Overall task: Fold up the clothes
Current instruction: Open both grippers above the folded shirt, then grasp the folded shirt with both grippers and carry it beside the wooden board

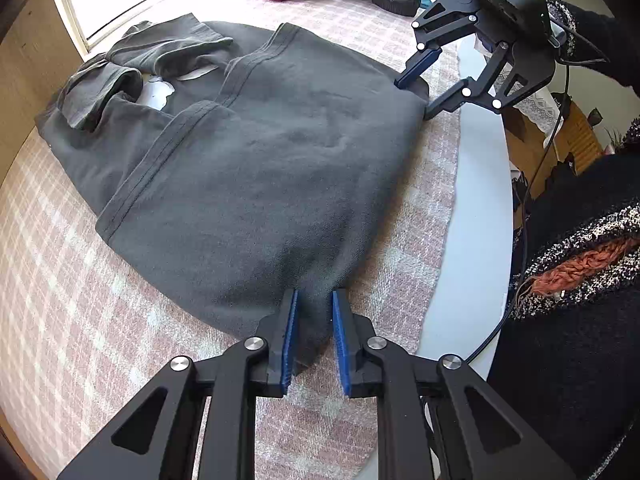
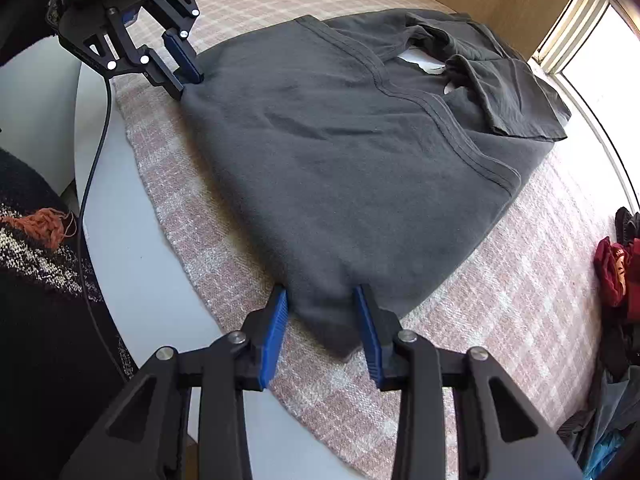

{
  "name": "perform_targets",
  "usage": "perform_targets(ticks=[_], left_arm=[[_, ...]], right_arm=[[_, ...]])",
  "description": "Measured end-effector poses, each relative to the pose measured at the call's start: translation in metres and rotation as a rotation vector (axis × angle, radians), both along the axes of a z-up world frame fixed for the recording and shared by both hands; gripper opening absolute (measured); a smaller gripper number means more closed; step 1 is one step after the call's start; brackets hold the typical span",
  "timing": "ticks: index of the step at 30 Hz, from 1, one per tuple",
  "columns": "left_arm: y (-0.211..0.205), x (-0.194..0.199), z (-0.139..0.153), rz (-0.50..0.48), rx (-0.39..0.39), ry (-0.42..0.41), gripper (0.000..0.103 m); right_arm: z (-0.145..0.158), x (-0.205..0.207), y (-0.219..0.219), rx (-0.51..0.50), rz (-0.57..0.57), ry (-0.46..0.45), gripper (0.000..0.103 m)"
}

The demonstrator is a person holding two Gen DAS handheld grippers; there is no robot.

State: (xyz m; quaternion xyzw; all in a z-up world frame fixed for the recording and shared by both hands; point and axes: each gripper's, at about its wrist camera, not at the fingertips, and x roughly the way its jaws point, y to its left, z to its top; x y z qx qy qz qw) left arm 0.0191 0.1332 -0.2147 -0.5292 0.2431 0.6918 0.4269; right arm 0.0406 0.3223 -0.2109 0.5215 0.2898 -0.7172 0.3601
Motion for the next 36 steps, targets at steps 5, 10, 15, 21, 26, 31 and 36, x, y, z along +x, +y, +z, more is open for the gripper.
perform_targets(ticks=[5, 10, 15, 21, 26, 31, 36], left_arm=[[0.003, 0.005, 0.012, -0.015, -0.015, 0.057, 0.005], [-0.007, -0.01, 0.062, 0.038, 0.037, 0.171, 0.004], [-0.012, -0.063, 0.114, 0.078, 0.059, 0.316, 0.004], [-0.014, -0.159, 0.153, 0.099, 0.06, 0.417, 0.004], [-0.008, -0.253, 0.158, 0.101, 0.022, 0.452, 0.004], [-0.007, -0.348, 0.122, 0.109, -0.009, 0.399, 0.004], [-0.005, -0.418, 0.064, 0.097, -0.048, 0.327, 0.004]], right_arm=[[0.016, -0.009, 0.004, -0.014, -0.008, -0.02, 0.01], [0.058, -0.025, 0.003, -0.012, 0.002, 0.066, 0.007], [0.114, -0.078, -0.012, -0.043, -0.033, 0.173, 0.007], [0.156, -0.175, -0.014, -0.026, -0.065, 0.254, 0.006], [0.153, -0.271, -0.019, 0.018, -0.107, 0.288, 0.006], [0.116, -0.367, -0.018, 0.032, -0.155, 0.253, 0.006], [0.062, -0.439, -0.018, 0.048, -0.173, 0.183, 0.006]])
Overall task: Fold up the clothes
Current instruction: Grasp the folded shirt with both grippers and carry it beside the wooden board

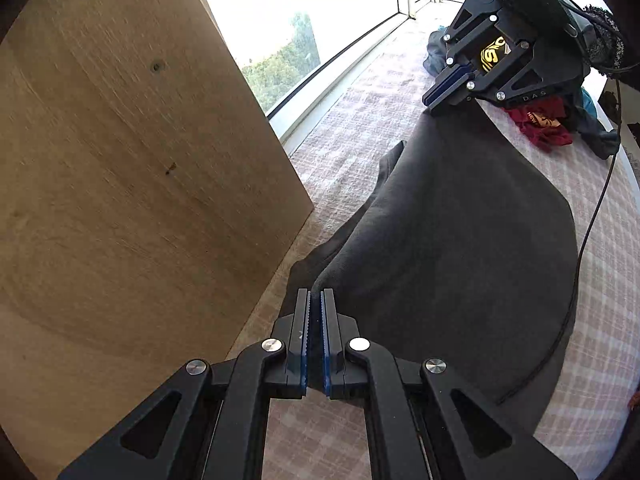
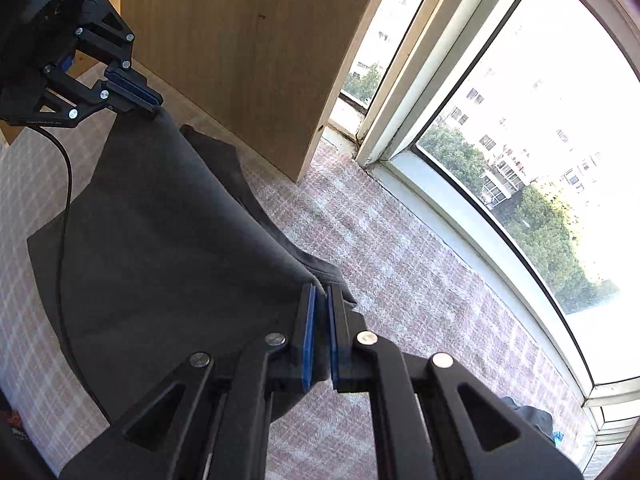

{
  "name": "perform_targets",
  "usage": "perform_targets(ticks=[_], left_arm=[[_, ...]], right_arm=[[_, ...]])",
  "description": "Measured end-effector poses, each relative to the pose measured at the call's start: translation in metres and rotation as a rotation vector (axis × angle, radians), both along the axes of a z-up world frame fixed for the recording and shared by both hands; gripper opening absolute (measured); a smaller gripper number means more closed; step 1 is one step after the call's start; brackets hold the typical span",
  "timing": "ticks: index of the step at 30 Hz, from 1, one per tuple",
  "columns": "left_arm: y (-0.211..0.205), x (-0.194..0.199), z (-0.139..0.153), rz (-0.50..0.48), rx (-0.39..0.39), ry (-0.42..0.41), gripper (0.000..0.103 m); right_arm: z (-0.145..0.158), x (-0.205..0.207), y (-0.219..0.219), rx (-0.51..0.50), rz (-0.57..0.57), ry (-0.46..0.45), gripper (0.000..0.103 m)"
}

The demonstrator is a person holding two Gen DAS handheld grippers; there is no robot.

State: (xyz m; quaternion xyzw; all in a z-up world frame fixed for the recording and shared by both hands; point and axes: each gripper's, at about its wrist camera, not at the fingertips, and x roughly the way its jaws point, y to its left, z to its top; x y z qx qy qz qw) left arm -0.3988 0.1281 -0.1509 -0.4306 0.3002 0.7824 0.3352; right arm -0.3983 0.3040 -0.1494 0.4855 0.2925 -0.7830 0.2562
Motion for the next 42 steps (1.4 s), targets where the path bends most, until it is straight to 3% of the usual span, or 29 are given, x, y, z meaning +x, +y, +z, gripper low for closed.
perform_targets(ticks=[3, 6, 8, 11, 13, 15, 17, 22, 25, 28, 35, 39, 41, 42], left_arm=[[0.0, -0.021, -0.036, -0.002, -0.016, -0.049, 0.004], [0.005, -0.022, -0.057, -0.016, -0.032, -0.043, 0.005], [0.002, -0.021, -0.056, 0.003, -0.022, -0.026, 0.009], [-0.014, -0.015, -0.038, 0.046, 0.005, 0.005, 0.019], [-0.034, -0.007, -0.022, 0.074, 0.046, -0.001, 0.026], [-0.054, -0.001, -0.016, 0.104, 0.109, -0.058, 0.031], [-0.069, 0.003, -0.017, 0.131, 0.162, -0.121, 0.035], [-0.06, -0.009, -0.042, 0.158, 0.169, -0.181, 0.034], [-0.052, -0.015, -0.044, 0.15, 0.185, -0.201, 0.034], [-0.044, -0.017, -0.049, 0.141, 0.15, -0.194, 0.036], [-0.053, -0.016, -0.049, 0.164, 0.187, -0.199, 0.033], [-0.047, -0.013, -0.052, 0.139, 0.182, -0.175, 0.017], [-0.047, -0.008, -0.048, 0.129, 0.178, -0.146, 0.009], [-0.047, -0.006, -0.046, 0.127, 0.178, -0.131, 0.008]], right_arm=[[-0.033, -0.024, 0.006, 0.02, -0.035, -0.019, 0.003], [-0.048, -0.031, 0.013, 0.005, -0.046, -0.039, 0.003], [-0.044, -0.029, 0.022, -0.027, -0.072, -0.053, 0.003], [-0.028, -0.018, 0.046, -0.16, -0.128, -0.104, 0.009], [-0.018, -0.011, 0.062, -0.25, -0.167, -0.141, 0.026], [-0.015, 0.0, 0.071, -0.311, -0.197, -0.168, 0.032], [-0.02, 0.007, 0.074, -0.312, -0.207, -0.168, 0.033], [-0.042, -0.003, 0.072, -0.306, -0.236, -0.213, 0.033], [-0.048, -0.012, 0.073, -0.341, -0.261, -0.235, 0.033], [-0.058, -0.02, 0.073, -0.369, -0.287, -0.265, 0.033], [-0.063, -0.02, 0.073, -0.401, -0.289, -0.297, 0.033], [-0.065, -0.021, 0.073, -0.408, -0.298, -0.31, 0.033], [-0.063, -0.018, 0.072, -0.414, -0.296, -0.298, 0.025], [-0.06, -0.016, 0.072, -0.418, -0.294, -0.288, 0.016]])
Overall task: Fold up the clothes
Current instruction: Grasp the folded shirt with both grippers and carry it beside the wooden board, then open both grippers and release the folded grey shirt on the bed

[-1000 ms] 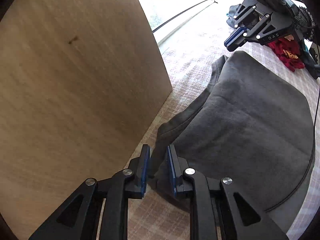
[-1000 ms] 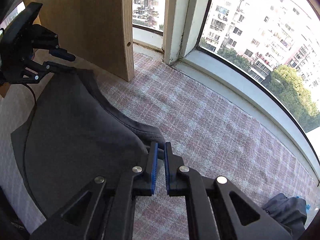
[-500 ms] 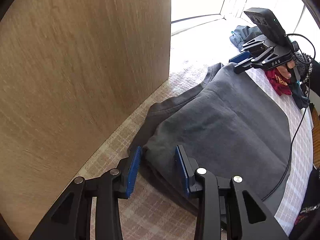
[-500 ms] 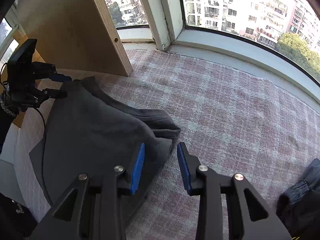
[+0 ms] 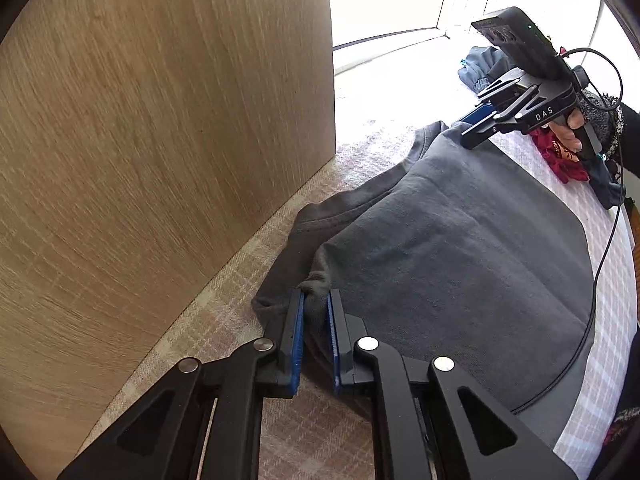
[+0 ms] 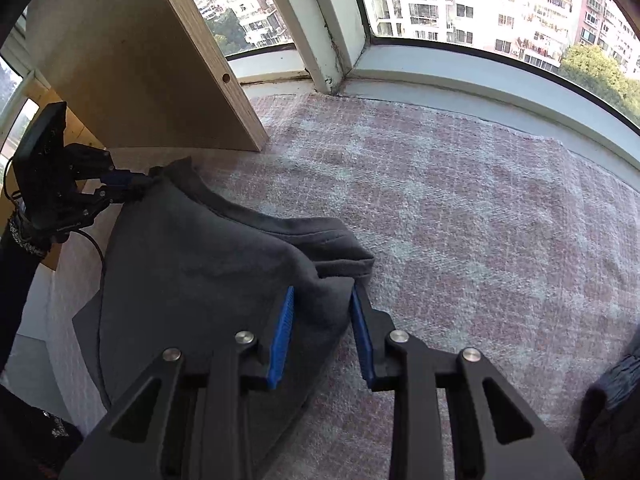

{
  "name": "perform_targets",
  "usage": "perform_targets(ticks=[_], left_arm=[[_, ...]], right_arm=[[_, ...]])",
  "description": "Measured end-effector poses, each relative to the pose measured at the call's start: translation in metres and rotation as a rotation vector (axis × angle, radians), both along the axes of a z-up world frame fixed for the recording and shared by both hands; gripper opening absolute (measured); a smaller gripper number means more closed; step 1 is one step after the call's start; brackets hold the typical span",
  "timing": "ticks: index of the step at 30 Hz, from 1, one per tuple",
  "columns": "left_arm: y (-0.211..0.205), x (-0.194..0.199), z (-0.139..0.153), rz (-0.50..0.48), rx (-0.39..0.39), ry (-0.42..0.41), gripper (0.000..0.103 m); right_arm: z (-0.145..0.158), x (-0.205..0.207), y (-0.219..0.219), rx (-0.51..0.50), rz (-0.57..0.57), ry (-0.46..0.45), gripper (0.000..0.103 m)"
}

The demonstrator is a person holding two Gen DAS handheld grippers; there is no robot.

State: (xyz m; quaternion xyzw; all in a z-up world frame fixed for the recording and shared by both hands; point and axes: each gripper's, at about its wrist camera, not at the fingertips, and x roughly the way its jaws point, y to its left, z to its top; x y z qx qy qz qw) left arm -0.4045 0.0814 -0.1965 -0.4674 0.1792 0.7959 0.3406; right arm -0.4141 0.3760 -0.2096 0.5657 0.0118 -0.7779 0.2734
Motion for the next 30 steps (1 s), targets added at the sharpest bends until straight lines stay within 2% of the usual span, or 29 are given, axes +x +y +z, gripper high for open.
perform_targets(ticks=[3, 9, 13, 17, 19, 23, 26, 29, 30], left_arm=[[-0.004, 0.008, 0.012, 0.009, 0.018, 0.036, 0.007], [-0.014, 0.01, 0.036, 0.018, 0.046, 0.078, 0.007], [-0.016, -0.01, 0.02, 0.041, 0.047, 0.039, 0.007], [-0.009, -0.019, -0.004, 0.046, 0.013, 0.011, 0.008], [-0.012, -0.018, -0.002, 0.064, 0.019, 0.014, 0.014], [-0.041, -0.003, 0.033, 0.141, 0.049, 0.064, 0.017], [-0.069, 0.026, 0.062, 0.169, 0.082, 0.084, 0.02], [-0.09, 0.071, 0.082, 0.151, 0.147, 0.051, 0.026], [-0.093, 0.087, 0.082, 0.139, 0.169, 0.024, 0.027]], right_arm=[[0.013, 0.008, 0.0, -0.011, -0.006, 0.039, 0.011], [0.042, 0.01, -0.001, -0.052, -0.022, 0.121, 0.01], [0.02, -0.007, -0.007, -0.001, -0.039, 0.095, 0.01], [-0.007, -0.012, -0.018, 0.065, -0.024, 0.08, 0.011], [-0.005, -0.012, -0.018, 0.071, -0.032, 0.068, 0.014], [0.027, -0.002, -0.003, 0.002, -0.104, 0.079, 0.018], [0.059, 0.015, 0.01, -0.073, -0.155, 0.101, 0.018], [0.094, 0.055, 0.02, -0.144, -0.164, 0.135, 0.023], [0.1, 0.071, 0.023, -0.162, -0.163, 0.141, 0.03]])
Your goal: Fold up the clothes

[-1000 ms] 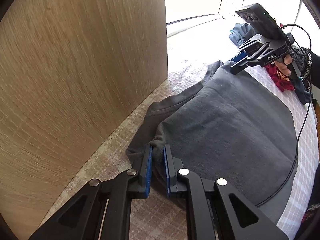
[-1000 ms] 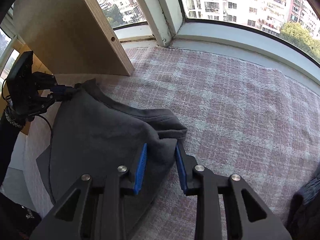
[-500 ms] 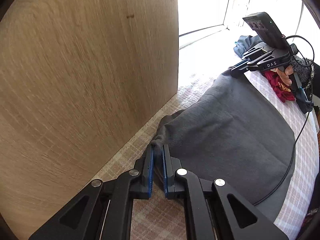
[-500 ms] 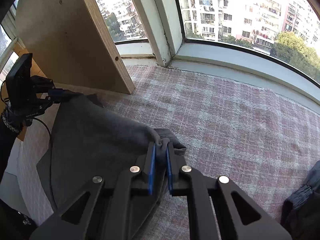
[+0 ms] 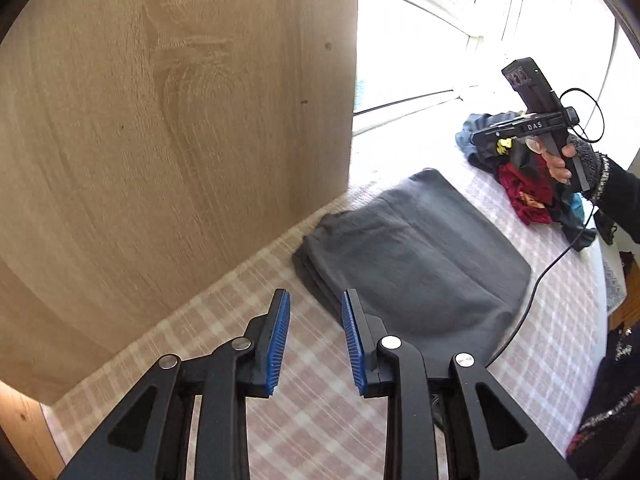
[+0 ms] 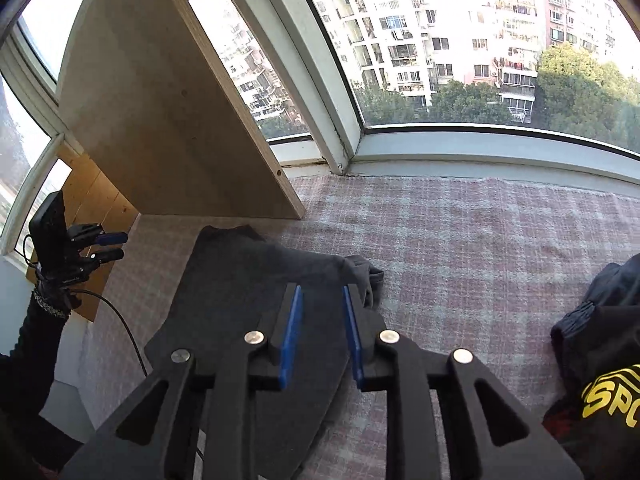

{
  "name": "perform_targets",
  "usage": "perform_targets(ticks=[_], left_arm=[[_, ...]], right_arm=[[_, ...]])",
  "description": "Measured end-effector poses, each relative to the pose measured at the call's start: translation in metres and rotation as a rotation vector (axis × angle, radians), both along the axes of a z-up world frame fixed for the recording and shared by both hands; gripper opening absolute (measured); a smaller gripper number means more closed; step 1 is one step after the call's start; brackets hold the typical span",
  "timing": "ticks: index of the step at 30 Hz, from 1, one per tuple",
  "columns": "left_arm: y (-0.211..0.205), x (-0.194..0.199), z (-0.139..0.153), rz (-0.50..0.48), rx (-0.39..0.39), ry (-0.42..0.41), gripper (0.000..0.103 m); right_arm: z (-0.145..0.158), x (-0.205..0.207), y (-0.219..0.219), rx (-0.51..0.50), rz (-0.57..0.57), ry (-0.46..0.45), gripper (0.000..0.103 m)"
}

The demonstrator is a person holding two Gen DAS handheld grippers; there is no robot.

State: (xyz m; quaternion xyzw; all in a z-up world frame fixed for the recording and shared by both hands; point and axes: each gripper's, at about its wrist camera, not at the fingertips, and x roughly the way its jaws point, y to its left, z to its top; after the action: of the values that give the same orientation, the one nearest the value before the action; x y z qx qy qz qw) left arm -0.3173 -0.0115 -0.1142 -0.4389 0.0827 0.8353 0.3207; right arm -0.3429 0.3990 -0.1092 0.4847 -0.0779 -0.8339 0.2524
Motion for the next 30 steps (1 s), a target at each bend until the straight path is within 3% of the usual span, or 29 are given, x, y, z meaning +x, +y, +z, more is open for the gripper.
perform_targets(ticks=[3, 5, 10, 17, 23, 25, 26, 27, 30], left_arm=[[-0.002, 0.046, -0.009, -0.043, 0.053, -0.076, 0.033], [0.007, 0.068, -0.027, -0.062, 0.056, -0.128, 0.033], [0.047, 0.101, -0.069, -0.113, -0.031, -0.187, 0.033], [0.073, 0.096, -0.08, -0.129, -0.077, -0.18, 0.033], [0.079, 0.088, -0.082, -0.164, -0.065, -0.181, 0.027], [0.078, 0.086, -0.085, -0.173, -0.07, -0.188, 0.011], [0.078, 0.085, -0.085, -0.178, -0.064, -0.19, 0.009], [0.076, 0.084, -0.083, -0.184, -0.046, -0.191, 0.005], [0.075, 0.086, -0.072, -0.217, -0.047, -0.16, 0.003]], right_arm=[[-0.003, 0.055, 0.006, -0.018, -0.01, 0.005, 0.051], [-0.009, 0.09, 0.008, -0.013, -0.017, 0.002, 0.052], [-0.069, 0.146, -0.026, 0.115, 0.05, -0.085, 0.052], [-0.104, 0.163, -0.062, 0.293, 0.17, -0.044, 0.052], [-0.112, 0.157, -0.068, 0.29, 0.218, -0.037, 0.051], [-0.111, 0.154, -0.064, 0.27, 0.217, -0.043, 0.042], [-0.11, 0.152, -0.06, 0.265, 0.214, -0.049, 0.036], [-0.11, 0.15, -0.057, 0.264, 0.212, -0.056, 0.022], [-0.102, 0.144, -0.05, 0.261, 0.23, -0.084, 0.016]])
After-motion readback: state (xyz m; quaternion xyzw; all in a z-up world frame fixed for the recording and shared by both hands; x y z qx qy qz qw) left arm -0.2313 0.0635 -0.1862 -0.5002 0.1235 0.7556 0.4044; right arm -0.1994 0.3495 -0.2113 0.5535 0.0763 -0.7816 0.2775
